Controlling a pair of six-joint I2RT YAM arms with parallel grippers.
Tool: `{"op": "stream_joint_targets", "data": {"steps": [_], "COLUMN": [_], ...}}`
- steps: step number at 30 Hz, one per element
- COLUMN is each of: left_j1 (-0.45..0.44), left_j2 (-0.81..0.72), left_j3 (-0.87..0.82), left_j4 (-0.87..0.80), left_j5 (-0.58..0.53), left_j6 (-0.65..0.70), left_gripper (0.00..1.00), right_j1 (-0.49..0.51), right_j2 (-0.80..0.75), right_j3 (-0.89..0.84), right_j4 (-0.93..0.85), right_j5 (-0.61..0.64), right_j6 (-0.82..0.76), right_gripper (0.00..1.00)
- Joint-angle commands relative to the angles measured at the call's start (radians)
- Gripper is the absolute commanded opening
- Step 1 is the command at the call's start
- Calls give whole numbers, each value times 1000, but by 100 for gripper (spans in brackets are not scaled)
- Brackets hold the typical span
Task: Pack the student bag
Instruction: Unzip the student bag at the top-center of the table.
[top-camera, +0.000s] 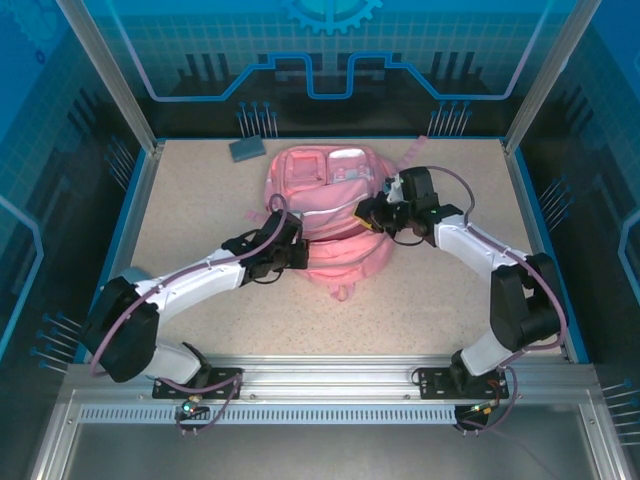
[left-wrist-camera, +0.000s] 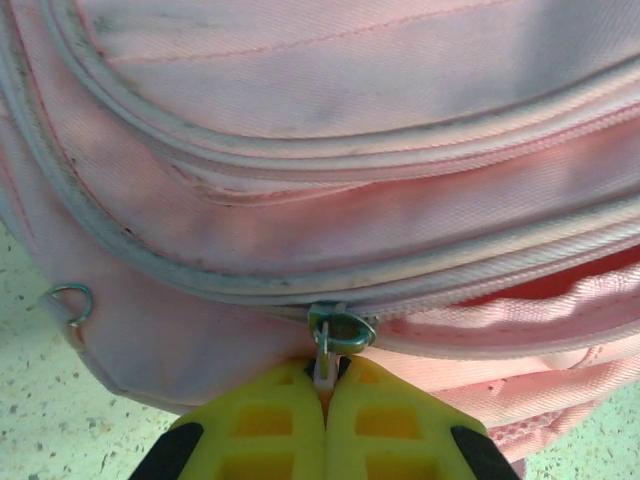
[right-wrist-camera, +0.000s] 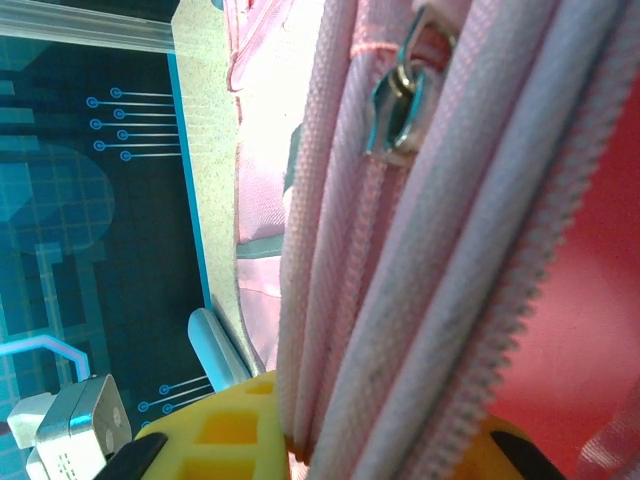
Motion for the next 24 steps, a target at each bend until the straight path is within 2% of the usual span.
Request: {"op": "stream_joint_targets", "data": {"steps": [1,4,6,14,16,19,24], "left_j1": [16,-16,-46,-137,-154,-165,-170], "left_j2": [-35,-28,-15,84,100,112,101], "left_j3": [-11,11,35,91,105,118,125], "left_j4": [88,142,160,244,250,253,212], "left_j5": [41,88,97,124,126,134,100], "left_j6": [63,92,110,82,84,86,107], "left_gripper": [0,0,0,0,0,0,0], "right_j1": [-36,-24,-9,80,97,114,118], "right_j2": [-56,-70,-84,-157,-156,-138,-123], "right_j3": [-26,-79,-111,-198,-196,-188,-186], "right_j4": [34,85,115,160,152,155,155], "right_j5": [31,19,23,129,149,164,185], "right_j6": [-31,32,76,202,214,228,230], "right_gripper": [22,42,51,53,53,46,22]}}
